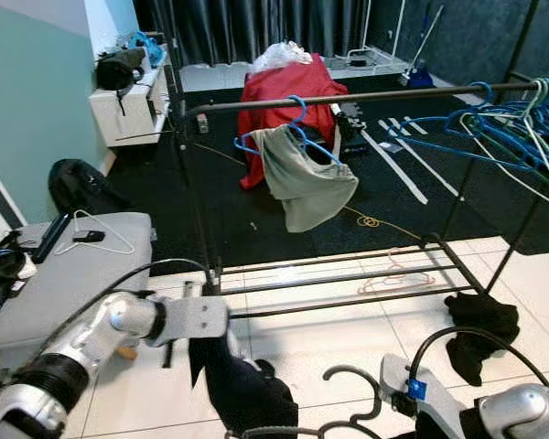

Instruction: Hang hanger

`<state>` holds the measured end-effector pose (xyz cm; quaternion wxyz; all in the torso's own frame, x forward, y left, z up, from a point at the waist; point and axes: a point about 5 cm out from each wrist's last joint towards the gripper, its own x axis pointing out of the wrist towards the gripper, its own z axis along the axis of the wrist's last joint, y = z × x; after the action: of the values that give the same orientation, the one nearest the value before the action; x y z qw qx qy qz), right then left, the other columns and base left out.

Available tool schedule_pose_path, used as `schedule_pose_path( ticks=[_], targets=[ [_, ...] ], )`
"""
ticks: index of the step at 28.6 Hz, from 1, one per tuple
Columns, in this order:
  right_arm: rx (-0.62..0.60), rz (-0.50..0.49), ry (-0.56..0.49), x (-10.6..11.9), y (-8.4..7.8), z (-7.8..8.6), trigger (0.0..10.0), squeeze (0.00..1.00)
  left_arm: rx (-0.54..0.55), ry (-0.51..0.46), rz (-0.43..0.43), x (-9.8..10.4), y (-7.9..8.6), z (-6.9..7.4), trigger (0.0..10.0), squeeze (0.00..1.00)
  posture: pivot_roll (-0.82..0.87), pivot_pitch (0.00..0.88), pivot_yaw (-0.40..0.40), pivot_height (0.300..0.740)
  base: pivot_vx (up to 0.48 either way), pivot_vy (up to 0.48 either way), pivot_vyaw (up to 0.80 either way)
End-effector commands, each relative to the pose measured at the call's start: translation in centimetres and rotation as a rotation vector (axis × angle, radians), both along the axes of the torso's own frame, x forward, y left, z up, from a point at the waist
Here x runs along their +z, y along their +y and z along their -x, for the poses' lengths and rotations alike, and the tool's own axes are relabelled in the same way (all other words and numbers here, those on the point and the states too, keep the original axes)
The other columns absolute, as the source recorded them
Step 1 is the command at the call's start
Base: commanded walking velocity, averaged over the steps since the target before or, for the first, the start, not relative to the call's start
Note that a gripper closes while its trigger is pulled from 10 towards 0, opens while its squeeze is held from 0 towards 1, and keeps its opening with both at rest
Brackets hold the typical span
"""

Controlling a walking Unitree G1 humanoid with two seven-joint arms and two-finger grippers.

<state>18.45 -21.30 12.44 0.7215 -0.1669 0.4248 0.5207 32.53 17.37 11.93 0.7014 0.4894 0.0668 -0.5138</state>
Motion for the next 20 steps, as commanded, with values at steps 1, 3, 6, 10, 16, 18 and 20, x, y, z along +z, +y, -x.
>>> schedule_pose_path(
  ticks=[1, 3, 6, 10, 16, 18, 20],
  targets=[
    [0.005, -0.009, -0.001, 1.1, -0.1, 0.2, 10.0, 0.00, -0.027, -0.042, -0.067, 0.4, 1.0, -0.2, 10.0, 0.00, -0.11, 0.023, 0.065, 0.740, 0.000, 0.000, 0.00],
    [0.012, -0.031, -0.021, 2.8, -0.4, 0.0, 10.0, 0.00, -0.039, -0.044, -0.092, 0.2, 1.3, -0.2, 10.0, 0.00, -0.12, 0.027, 0.068, 0.740, 0.000, 0.000, 0.00],
    [0.053, -0.040, -0.017, 4.8, -0.9, 0.2, 10.0, 0.00, -0.028, -0.028, -0.129, -0.4, 2.0, -0.4, 10.0, 0.00, -0.12, 0.028, 0.068, 0.740, 0.000, 0.000, 0.00],
    [0.030, 0.039, 0.001, 3.8, -2.0, 0.4, 10.0, 0.00, 0.010, -0.027, -0.108, -0.3, 2.3, -0.6, 10.0, 0.00, -0.12, 0.029, 0.067, 0.740, 0.000, 0.000, 0.00],
    [-0.031, 0.126, -0.058, 2.9, -3.1, -0.4, 10.0, 0.00, 0.027, -0.025, -0.092, -0.1, 2.7, -0.8, 10.0, 0.00, -0.12, 0.033, 0.066, 0.740, 0.000, 0.000, 0.00],
    [-0.067, 0.169, -0.168, 3.0, -3.5, -1.7, 10.0, 0.00, 0.039, -0.026, -0.069, -0.4, 2.9, -0.8, 10.0, 0.00, -0.11, 0.045, 0.060, 0.740, 0.000, 0.000, 0.00],
    [-0.067, 0.169, -0.168, 3.0, -3.5, -1.7, 10.0, 0.00, 0.039, -0.026, -0.069, -0.4, 2.9, -0.8, 10.0, 0.00, -0.11, 0.045, 0.060, 0.740, 0.000, 0.000, 0.00]
  ],
)
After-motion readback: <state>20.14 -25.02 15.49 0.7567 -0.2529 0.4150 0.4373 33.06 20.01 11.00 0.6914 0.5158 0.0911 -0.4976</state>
